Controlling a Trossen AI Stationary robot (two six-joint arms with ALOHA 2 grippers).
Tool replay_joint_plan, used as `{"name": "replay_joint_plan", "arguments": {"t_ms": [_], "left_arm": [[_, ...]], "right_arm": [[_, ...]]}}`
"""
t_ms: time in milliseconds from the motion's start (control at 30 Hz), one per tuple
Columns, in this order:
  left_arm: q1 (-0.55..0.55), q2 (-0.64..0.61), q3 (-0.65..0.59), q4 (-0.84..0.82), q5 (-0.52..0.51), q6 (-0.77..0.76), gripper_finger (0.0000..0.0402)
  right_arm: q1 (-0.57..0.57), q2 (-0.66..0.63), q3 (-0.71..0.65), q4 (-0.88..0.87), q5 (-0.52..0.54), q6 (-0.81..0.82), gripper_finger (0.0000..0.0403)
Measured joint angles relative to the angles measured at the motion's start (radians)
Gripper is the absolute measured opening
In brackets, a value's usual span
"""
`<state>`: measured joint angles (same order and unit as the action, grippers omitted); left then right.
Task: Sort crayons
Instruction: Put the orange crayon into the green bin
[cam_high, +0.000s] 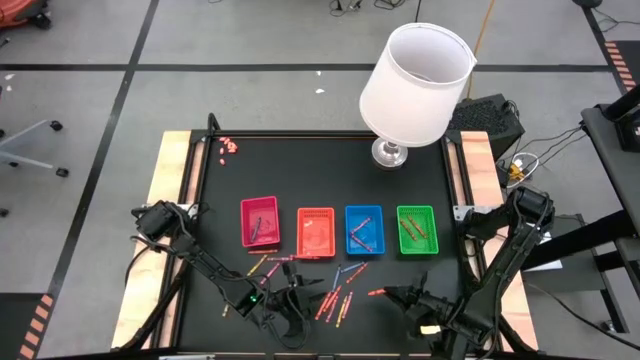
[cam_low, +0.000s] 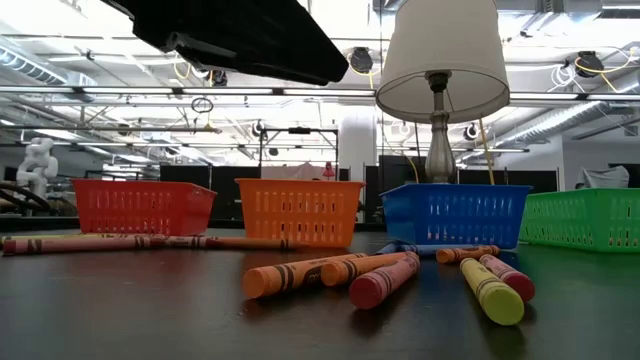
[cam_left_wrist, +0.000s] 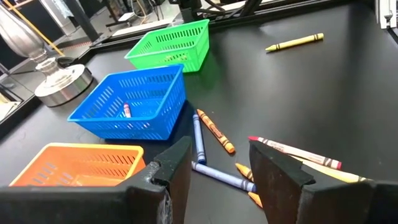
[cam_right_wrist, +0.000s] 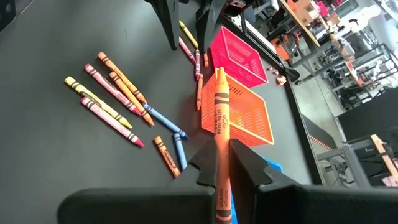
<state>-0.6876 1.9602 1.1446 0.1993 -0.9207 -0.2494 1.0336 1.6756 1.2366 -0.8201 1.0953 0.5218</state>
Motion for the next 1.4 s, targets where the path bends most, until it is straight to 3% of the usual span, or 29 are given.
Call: {"name": "replay_joint_plan", "arguments": {"t_ms": [1400], "left_arm": [[0.016, 0.000, 0.000, 0.000, 0.000, 0.000, 0.0162]], "right_arm": [[-0.001, 0.000, 0.000, 0.000, 0.000, 0.643, 0.0004]]}}
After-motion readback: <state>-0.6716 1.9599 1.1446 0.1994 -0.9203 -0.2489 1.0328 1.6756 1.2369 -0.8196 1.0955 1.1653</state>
